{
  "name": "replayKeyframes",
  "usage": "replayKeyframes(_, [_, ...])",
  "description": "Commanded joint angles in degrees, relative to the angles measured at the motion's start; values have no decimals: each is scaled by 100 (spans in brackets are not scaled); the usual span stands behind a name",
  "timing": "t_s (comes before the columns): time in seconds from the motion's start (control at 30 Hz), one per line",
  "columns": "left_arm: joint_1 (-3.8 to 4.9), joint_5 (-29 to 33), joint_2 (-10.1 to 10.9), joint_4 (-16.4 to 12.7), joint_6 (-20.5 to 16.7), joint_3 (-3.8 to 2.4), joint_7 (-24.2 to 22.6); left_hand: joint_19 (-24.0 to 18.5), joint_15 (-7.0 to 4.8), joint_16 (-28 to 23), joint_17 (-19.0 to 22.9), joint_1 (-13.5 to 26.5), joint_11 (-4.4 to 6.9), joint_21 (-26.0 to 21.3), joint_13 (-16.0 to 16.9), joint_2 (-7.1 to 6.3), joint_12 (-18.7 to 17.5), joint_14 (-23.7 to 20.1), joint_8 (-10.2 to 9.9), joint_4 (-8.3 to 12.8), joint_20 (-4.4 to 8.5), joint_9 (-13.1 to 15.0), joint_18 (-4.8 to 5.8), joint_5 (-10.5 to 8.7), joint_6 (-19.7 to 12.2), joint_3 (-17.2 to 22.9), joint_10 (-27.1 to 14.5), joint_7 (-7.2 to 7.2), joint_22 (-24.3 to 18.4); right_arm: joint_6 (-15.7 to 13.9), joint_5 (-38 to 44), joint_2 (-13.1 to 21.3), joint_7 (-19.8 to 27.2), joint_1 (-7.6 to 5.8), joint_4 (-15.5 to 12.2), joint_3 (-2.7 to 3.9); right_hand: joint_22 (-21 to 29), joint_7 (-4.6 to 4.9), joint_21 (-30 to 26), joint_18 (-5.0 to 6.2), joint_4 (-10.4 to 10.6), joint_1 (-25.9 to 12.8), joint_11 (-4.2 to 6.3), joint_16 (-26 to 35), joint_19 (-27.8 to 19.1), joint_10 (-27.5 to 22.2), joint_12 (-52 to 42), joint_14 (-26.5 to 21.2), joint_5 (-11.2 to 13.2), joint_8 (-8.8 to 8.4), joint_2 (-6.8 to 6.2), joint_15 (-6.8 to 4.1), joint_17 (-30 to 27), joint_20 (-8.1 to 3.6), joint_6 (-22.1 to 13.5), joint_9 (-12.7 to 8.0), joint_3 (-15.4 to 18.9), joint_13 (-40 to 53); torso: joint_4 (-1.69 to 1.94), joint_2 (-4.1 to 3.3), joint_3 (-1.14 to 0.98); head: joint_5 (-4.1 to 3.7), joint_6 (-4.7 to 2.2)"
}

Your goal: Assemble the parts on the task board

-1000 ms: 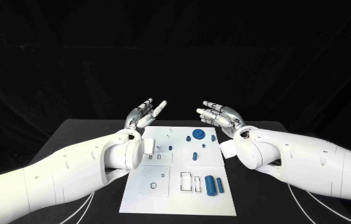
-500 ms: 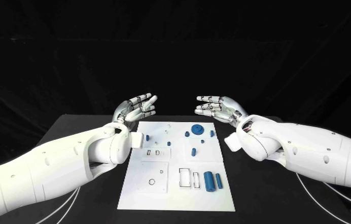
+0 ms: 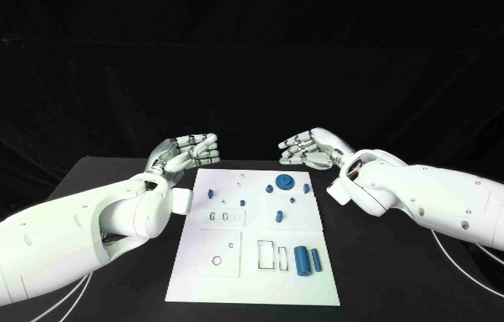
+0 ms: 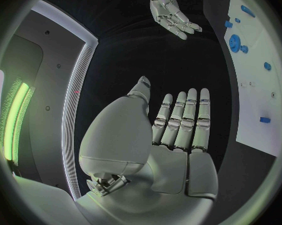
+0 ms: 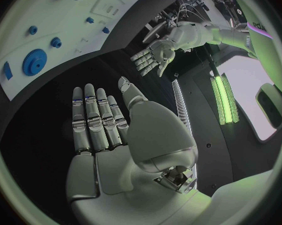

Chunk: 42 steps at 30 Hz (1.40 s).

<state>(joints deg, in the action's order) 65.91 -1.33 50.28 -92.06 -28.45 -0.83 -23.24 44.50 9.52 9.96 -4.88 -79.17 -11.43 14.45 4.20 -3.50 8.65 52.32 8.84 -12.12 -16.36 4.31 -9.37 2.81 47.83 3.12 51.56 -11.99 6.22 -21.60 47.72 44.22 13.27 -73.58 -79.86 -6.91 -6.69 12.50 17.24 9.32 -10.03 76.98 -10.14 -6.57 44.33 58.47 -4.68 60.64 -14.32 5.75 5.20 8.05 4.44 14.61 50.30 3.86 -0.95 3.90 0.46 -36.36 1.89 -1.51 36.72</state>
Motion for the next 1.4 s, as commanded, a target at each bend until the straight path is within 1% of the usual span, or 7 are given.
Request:
replayKeyframes(0.03, [43, -149, 107, -245, 437, -5, 47, 376, -133, 58, -48, -163, 128, 172, 17, 35, 75, 471, 84, 241, 51, 8, -126, 13, 468, -81, 515, -84, 28, 290, 1729, -48, -738, -79, 4, 4, -165, -197, 492, 128, -338, -15, 290, -193, 973, 818, 4, 1007, -137, 54, -136, -356, 185, -341, 726, 24, -135, 43, 56, -196, 50, -57, -24])
replayKeyframes(0.37, [200, -131, 392, -851, 578, -10, 70, 595, -152, -50, -40, -140, 139, 266, -20, 79, -41, 595, 13, 316, 127, -18, -130, 13, 509, -157, 551, -67, 35, 457, 3514, -176, -1594, -267, -22, 8, -739, -361, 1575, 127, -455, -271, 510, -920, 2204, 1064, 79, 2520, -225, 17, -331, -773, 858, -812, 1038, 46, -95, 139, 149, -482, 137, -175, -120])
replayKeyframes(0.5, [252, -111, 454, -975, 577, -19, 85, 608, -153, -55, -40, -135, 138, 271, -22, 81, -48, 605, 7, 319, 132, -20, -131, 13, 508, -163, 552, -68, 35, 560, 3871, -230, -1785, -289, -24, 9, -1004, -412, 1967, 109, -452, -384, 575, -1536, 2421, 1037, 73, 2598, -308, -23, -365, -836, 1371, -915, 1110, 56, -100, 224, 168, -563, 161, -182, -121])
replayKeyframes(0.67, [324, -100, 538, -1100, 579, -33, 115, 674, -155, -95, -36, -70, 142, 296, -26, 68, -80, 631, -19, 312, 157, -25, -130, 13, 516, -217, 570, -61, 34, 736, 4135, -313, -1971, -301, -4, 9, -1955, -405, 2786, -4, -464, -430, 524, -2183, 2615, 701, 67, 2540, -367, -124, -414, -829, 1915, -926, 1046, 51, -119, 280, 184, -664, 185, -192, -141])
replayKeyframes(0.77, [357, -97, 576, -1146, 582, -37, 131, 701, -156, -113, -35, -47, 144, 306, -27, 58, -93, 639, -28, 311, 167, -26, -130, 13, 521, -238, 578, -58, 33, 796, 4243, -380, -2042, -301, 51, 7, -3052, -410, 3656, -134, -455, -434, 513, -2720, 2882, 545, -15, 2531, -386, -152, -418, -819, 2364, -921, 1042, 62, -130, 320, 185, -700, 189, -208, -161])
replayKeyframes(0.97, [394, -96, 628, -1207, 578, -43, 150, 756, -159, -138, -33, -33, 146, 329, -28, 60, -111, 652, -41, 317, 186, -28, -132, 14, 529, -253, 589, -56, 35, 857, 4412, -461, -2154, -279, 119, 5, -4867, -427, 5041, -355, -432, -457, 507, -4557, 3245, 387, -214, 2508, -530, -172, -431, -816, 4152, -897, 1029, 82, -183, 406, 221, -764, 197, -236, -160])
replayKeyframes(1.4, [422, -95, 673, -1265, 587, -46, 181, 793, -159, -157, -31, -28, 143, 345, -29, 67, -128, 661, -53, 324, 200, -29, -131, 14, 531, -261, 593, -61, 37, 943, 4481, -564, -2222, -251, 221, 0, -6187, -413, 5970, -531, -430, -498, 506, -5910, 3578, 349, -319, 2536, -573, -173, -422, -791, 5456, -863, 1030, 91, -347, 419, 271, -840, 221, -268, -218])
